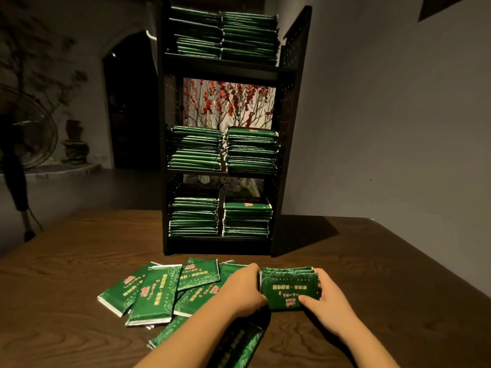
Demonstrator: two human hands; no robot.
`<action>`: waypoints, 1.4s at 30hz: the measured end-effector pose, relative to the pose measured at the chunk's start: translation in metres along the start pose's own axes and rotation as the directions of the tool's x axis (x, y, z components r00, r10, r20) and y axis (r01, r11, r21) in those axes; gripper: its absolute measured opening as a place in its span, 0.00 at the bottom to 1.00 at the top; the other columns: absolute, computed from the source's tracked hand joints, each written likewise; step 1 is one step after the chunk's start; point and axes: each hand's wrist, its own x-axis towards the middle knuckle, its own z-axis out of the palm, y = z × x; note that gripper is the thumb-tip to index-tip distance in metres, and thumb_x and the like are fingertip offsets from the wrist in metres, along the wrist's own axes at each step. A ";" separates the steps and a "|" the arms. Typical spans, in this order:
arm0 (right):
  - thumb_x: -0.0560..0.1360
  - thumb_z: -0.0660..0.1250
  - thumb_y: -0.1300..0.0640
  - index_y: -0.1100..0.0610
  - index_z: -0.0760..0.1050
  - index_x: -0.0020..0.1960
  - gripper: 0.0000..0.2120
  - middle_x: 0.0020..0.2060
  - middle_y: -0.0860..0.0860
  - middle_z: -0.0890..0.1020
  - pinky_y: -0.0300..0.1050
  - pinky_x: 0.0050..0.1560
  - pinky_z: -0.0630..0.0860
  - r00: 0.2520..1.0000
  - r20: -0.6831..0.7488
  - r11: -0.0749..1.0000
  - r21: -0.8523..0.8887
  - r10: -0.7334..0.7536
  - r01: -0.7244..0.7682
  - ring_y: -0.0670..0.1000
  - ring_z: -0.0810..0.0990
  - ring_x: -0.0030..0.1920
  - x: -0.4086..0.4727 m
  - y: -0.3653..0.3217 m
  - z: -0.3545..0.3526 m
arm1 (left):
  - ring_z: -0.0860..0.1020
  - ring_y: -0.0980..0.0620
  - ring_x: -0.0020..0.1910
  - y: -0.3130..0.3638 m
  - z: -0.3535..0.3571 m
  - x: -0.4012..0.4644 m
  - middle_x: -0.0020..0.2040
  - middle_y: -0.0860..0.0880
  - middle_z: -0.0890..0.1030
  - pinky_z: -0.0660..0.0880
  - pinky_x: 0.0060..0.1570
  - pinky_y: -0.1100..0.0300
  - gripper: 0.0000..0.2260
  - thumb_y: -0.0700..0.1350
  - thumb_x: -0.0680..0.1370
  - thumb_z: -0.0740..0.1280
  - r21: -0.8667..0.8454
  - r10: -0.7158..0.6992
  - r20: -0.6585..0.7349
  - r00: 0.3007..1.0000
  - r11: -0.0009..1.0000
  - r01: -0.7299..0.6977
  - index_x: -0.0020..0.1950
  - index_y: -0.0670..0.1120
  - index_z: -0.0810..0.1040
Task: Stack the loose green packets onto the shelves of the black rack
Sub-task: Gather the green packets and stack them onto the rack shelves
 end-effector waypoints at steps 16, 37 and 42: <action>0.81 0.62 0.53 0.55 0.72 0.59 0.09 0.46 0.53 0.80 0.40 0.30 0.69 0.983 0.143 0.866 0.469 0.116 -0.171 0.48 0.75 0.35 0.061 -0.087 0.014 | 0.78 0.50 0.41 -0.009 -0.069 0.026 0.53 0.42 0.79 0.73 0.37 0.52 0.08 0.45 0.83 0.60 -0.522 -0.070 -0.188 0.980 0.852 -0.039 0.61 0.48 0.71; 0.78 0.69 0.56 0.63 0.75 0.49 0.10 0.37 0.55 0.76 0.36 0.23 0.65 0.916 0.078 0.433 0.863 0.392 -0.259 0.46 0.69 0.28 0.139 -0.148 0.042 | 0.66 0.54 0.24 0.012 -0.092 0.097 0.29 0.49 0.72 0.63 0.27 0.62 0.17 0.52 0.81 0.66 -0.997 -0.586 -0.076 0.807 0.070 -0.043 0.37 0.43 0.74; 0.79 0.68 0.56 0.62 0.76 0.49 0.08 0.40 0.56 0.79 0.37 0.30 0.69 0.903 0.076 0.431 0.860 0.422 -0.274 0.46 0.72 0.30 0.137 -0.148 0.046 | 0.66 0.54 0.24 0.007 -0.088 0.098 0.29 0.49 0.74 0.63 0.26 0.62 0.17 0.55 0.77 0.71 -0.999 -0.624 -0.032 0.781 0.022 -0.023 0.39 0.42 0.80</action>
